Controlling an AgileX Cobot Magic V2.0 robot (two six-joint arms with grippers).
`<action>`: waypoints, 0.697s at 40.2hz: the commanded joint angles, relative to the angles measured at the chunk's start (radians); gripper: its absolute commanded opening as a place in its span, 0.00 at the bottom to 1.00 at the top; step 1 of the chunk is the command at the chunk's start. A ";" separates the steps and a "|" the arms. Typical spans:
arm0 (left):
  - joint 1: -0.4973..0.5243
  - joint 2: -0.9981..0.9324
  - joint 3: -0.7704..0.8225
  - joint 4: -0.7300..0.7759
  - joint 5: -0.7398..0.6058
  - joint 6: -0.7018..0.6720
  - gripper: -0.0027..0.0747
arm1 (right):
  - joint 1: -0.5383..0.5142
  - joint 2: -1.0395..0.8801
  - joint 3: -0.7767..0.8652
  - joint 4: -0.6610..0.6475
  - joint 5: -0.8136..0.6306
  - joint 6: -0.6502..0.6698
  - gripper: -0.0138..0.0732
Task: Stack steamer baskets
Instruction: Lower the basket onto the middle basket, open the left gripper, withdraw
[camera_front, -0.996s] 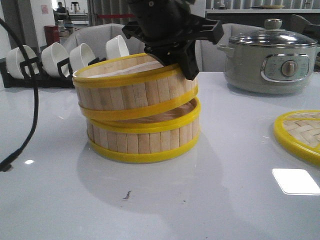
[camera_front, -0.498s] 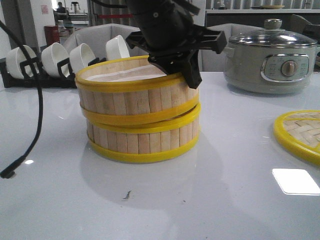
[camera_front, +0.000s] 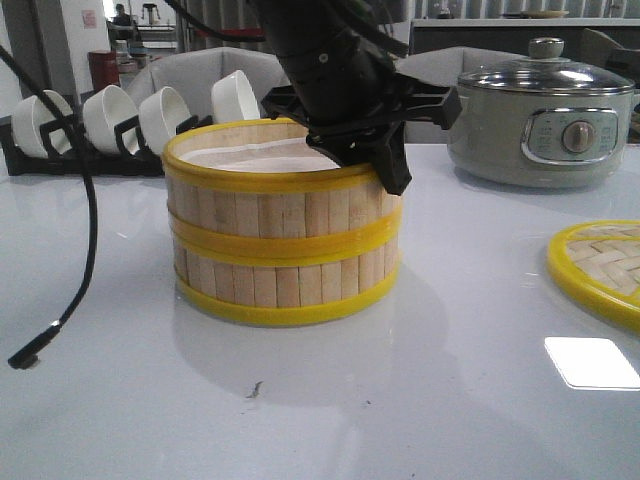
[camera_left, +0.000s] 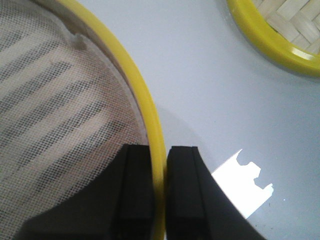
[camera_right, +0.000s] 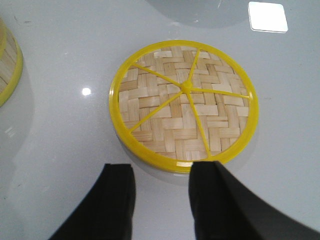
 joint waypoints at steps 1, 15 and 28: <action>-0.007 -0.055 -0.034 -0.024 -0.063 -0.004 0.17 | 0.000 -0.001 -0.035 -0.006 -0.064 -0.003 0.59; -0.007 -0.055 -0.034 -0.040 -0.047 -0.004 0.55 | 0.000 -0.001 -0.035 -0.006 -0.064 -0.003 0.59; -0.003 -0.110 -0.105 -0.004 0.017 -0.004 0.59 | 0.000 -0.001 -0.035 -0.006 -0.064 -0.003 0.59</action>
